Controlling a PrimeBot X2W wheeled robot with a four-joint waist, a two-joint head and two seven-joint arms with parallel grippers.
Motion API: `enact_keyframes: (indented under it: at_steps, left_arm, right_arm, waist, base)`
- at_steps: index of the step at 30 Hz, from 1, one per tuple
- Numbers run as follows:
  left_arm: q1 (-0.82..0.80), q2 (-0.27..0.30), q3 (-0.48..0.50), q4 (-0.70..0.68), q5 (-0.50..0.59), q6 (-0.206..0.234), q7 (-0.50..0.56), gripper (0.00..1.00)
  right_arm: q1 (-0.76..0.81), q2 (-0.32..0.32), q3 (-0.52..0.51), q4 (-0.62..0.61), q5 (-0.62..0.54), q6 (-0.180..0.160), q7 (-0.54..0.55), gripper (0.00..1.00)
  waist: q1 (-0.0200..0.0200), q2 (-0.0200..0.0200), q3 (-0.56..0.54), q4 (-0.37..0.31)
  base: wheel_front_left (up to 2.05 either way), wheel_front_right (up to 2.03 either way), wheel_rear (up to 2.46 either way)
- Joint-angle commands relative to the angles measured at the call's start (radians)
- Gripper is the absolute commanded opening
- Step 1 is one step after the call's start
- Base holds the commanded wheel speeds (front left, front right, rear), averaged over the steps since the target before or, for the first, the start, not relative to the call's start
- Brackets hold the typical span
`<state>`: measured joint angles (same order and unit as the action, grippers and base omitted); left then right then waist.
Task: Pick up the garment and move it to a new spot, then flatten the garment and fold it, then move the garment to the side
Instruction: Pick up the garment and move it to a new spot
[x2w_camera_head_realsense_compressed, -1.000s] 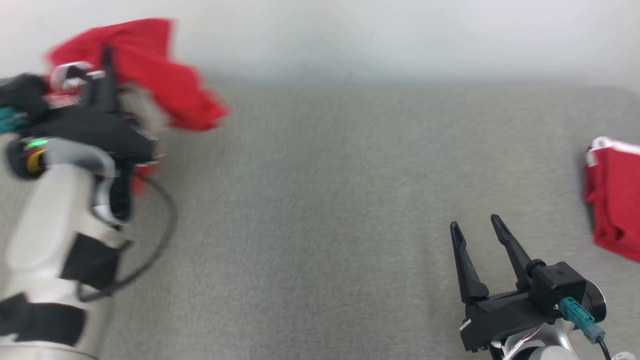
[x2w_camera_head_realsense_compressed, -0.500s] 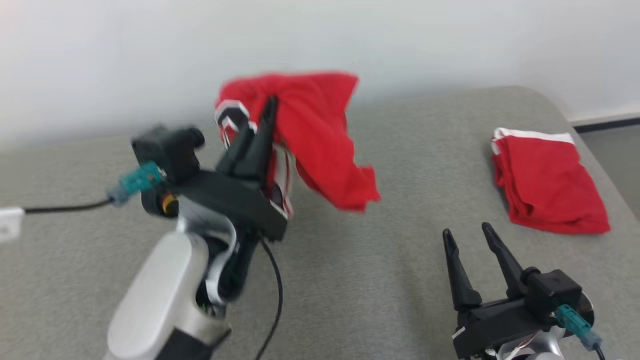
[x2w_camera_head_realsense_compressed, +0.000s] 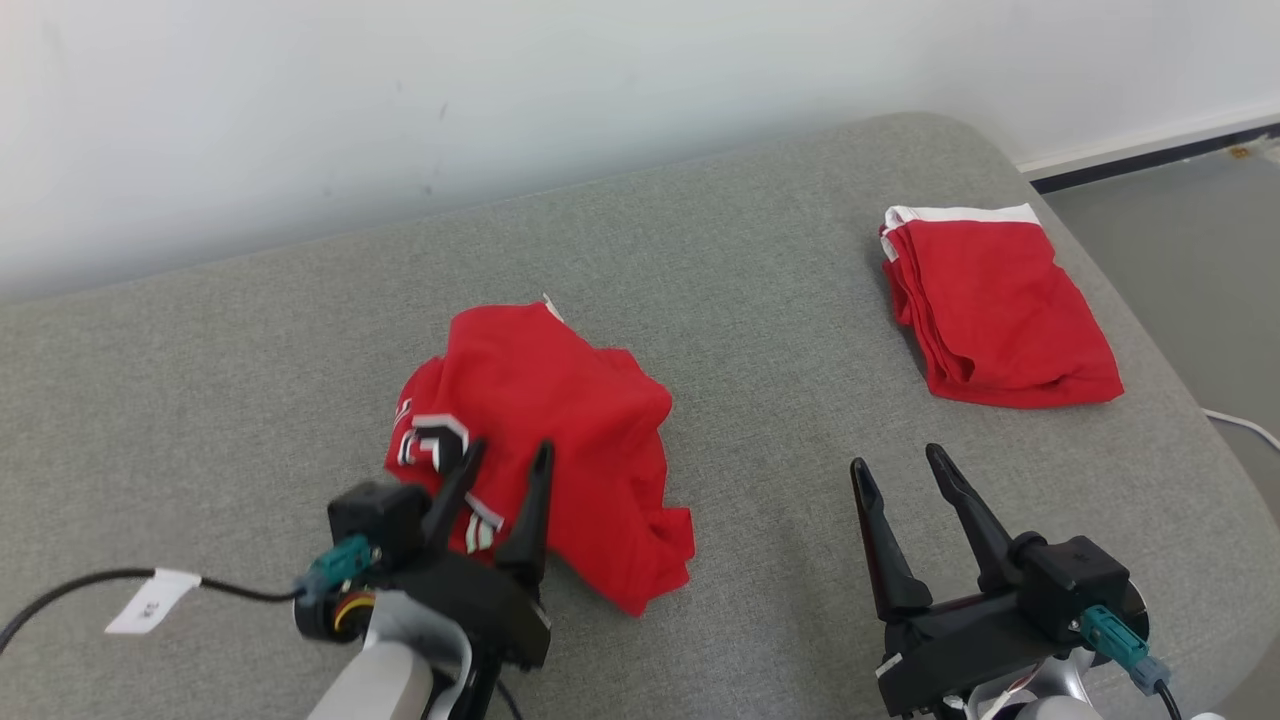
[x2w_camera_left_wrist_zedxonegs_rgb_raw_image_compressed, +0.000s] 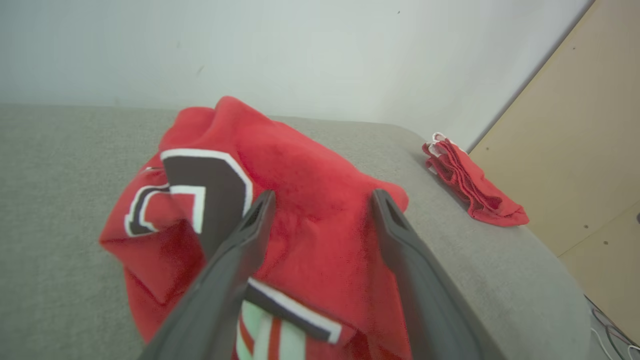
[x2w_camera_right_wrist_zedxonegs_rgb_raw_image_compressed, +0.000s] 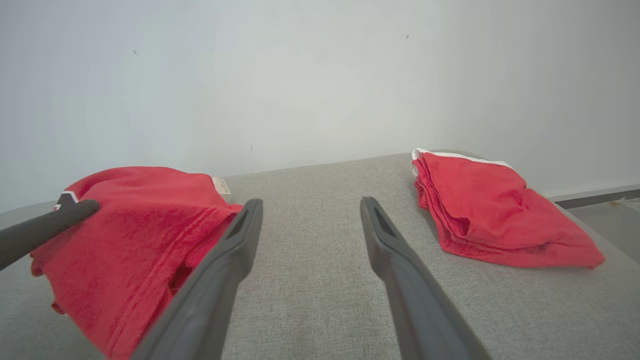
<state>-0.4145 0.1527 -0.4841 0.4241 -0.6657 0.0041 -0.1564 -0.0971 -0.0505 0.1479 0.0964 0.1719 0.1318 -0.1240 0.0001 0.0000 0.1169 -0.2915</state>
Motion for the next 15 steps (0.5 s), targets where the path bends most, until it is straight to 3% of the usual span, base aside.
enact_keyframes:
  at_steps: [1,8,15]
  left_arm:
    - [0.022,0.005,0.002,0.013,-0.004,-0.012,-0.015,1.0]
    - [0.099,0.032,-0.004,0.026,-0.003,-0.063,-0.072,1.0]
    - [0.227,0.073,0.097,-0.132,0.076,-0.008,-0.11,1.0]
  right_arm:
    - [0.0,0.0,-0.003,0.007,0.001,-0.002,-0.007,1.0]
    - [0.018,0.0,-0.011,0.034,-0.009,-0.002,0.0,1.0]
    - [0.043,0.0,-0.038,0.033,-0.018,-0.002,0.005,1.0]
  waist:
    - [-0.0001,0.0,-0.004,0.004]
    - [-0.0001,0.0,-0.041,0.088]
    - [-0.0001,0.0,-0.071,0.182]
  base:
    - [0.0,0.0,0.0]
    - [0.0,0.0,0.0]
    - [0.0,0.0,0.0]
